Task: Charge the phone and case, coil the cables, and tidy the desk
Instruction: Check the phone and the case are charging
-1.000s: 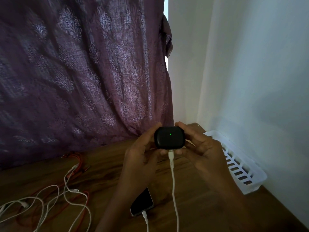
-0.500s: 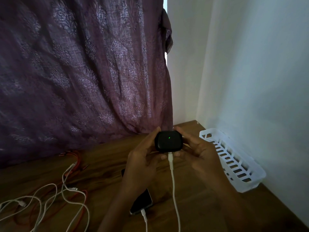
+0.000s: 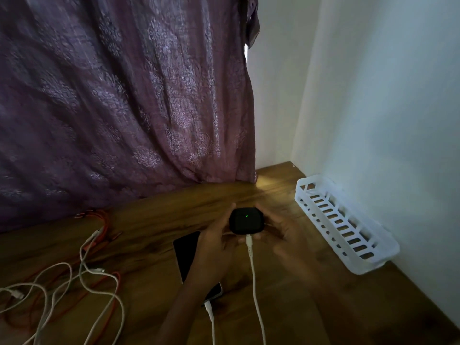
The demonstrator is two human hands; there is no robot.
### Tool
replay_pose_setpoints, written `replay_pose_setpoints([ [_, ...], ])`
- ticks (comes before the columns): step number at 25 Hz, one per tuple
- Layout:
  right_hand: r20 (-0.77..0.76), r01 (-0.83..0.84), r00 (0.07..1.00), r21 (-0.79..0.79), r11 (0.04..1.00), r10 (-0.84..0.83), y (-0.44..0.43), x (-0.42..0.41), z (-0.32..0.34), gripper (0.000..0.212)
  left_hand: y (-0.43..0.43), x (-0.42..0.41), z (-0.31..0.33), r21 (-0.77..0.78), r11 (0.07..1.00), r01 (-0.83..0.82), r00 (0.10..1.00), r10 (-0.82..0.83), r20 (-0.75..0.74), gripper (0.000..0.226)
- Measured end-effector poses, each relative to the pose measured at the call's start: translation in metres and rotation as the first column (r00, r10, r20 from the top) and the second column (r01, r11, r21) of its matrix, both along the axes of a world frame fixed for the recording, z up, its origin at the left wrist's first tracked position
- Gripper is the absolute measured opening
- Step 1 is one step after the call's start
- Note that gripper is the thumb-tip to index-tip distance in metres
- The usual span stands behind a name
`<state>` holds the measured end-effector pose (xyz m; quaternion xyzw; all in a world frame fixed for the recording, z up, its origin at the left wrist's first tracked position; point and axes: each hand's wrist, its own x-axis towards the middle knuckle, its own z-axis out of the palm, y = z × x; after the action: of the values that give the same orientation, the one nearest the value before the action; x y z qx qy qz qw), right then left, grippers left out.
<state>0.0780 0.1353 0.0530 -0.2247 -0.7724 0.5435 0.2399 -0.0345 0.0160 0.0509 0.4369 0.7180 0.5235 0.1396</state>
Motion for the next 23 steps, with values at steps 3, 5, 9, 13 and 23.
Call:
replay_pose_setpoints([
  [3, 0.082, -0.019, 0.996, -0.058, 0.998, 0.024, 0.009, -0.006, -0.022, 0.061, 0.008, -0.009, -0.029, -0.116, 0.993, 0.012, 0.999, -0.007, 0.043, 0.065],
  [5, 0.189, -0.03, 0.981, -0.108, 0.994, 0.05, 0.016, -0.01, -0.035, 0.061, 0.012, -0.014, -0.048, -0.217, 0.976, 0.014, 1.0, -0.01, 0.022, 0.062],
  [9, 0.401, 0.023, 0.916, -0.004, 1.0, -0.02, 0.022, -0.021, -0.066, 0.056, 0.021, -0.017, -0.076, -0.343, 0.939, -0.03, 0.999, 0.02, -0.033, 0.057],
  [13, 0.429, -0.046, 0.903, 0.09, 0.995, 0.003, 0.027, -0.02, -0.079, 0.06, 0.025, -0.016, -0.09, -0.429, 0.901, -0.061, 0.998, 0.05, -0.037, 0.057],
  [23, 0.401, -0.023, 0.916, 0.078, 0.997, -0.01, 0.027, -0.022, -0.09, 0.062, 0.028, -0.015, -0.092, -0.462, 0.883, -0.082, 0.996, 0.065, -0.053, 0.056],
])
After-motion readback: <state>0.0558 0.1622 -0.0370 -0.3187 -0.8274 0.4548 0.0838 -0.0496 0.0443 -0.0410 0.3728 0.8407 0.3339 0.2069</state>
